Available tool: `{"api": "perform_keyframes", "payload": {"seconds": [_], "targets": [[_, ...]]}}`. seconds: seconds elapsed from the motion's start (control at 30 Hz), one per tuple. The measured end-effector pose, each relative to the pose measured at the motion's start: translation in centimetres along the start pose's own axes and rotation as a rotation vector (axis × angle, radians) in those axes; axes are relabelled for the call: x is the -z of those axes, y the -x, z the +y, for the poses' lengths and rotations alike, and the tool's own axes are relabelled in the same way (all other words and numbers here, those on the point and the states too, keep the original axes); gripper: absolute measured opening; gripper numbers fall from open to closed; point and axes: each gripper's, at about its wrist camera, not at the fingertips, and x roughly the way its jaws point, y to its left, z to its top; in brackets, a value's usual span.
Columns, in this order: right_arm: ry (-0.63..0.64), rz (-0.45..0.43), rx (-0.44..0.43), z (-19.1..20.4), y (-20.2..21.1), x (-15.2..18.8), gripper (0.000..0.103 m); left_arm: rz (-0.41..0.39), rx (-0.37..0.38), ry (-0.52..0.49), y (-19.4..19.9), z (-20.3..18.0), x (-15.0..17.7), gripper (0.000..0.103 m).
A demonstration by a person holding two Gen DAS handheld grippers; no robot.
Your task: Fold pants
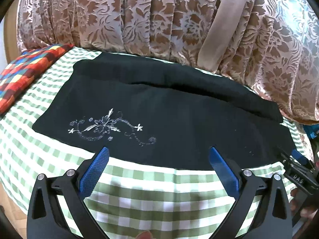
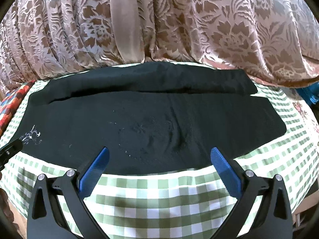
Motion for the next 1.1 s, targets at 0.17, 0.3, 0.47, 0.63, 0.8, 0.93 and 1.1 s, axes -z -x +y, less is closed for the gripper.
{"api": "perform_keyframes", "payload": {"seconds": [0.17,0.3,0.47,0.63,0.8,0.93,1.1], "targets": [[-0.011,0.006,-0.019,-1.1,-0.3,-0.2,0.101,-0.009,0.022,-0.010,0.3,0.2,0.0,0.099],[-0.046,0.037,-0.042,-2.4,-0.9,-0.2,0.101,-0.008,0.021,0.008,0.2,0.9,0.1,0.099],[-0.048,0.053,-0.033,-3.0,-1.3,0.3,0.101,0.001,0.007,0.004,-0.1,1.3,0.3,0.099],[-0.065,0.071,-0.007,-3.9,-1.6,0.7,0.101,0.020,0.003,0.033,-0.3,2.8,0.7,0.099],[-0.046,0.073,0.009,-3.7,-1.7,0.6,0.101,0.016,-0.054,0.094,0.1,5.8,1.1,0.099],[-0.025,0.089,0.022,-3.3,-2.0,0.6,0.101,0.005,-0.071,0.164,0.5,8.4,0.8,0.099],[-0.060,0.096,0.037,-5.9,-1.9,0.4,0.101,0.042,-0.071,0.259,-0.4,11.7,0.6,0.099]]}}
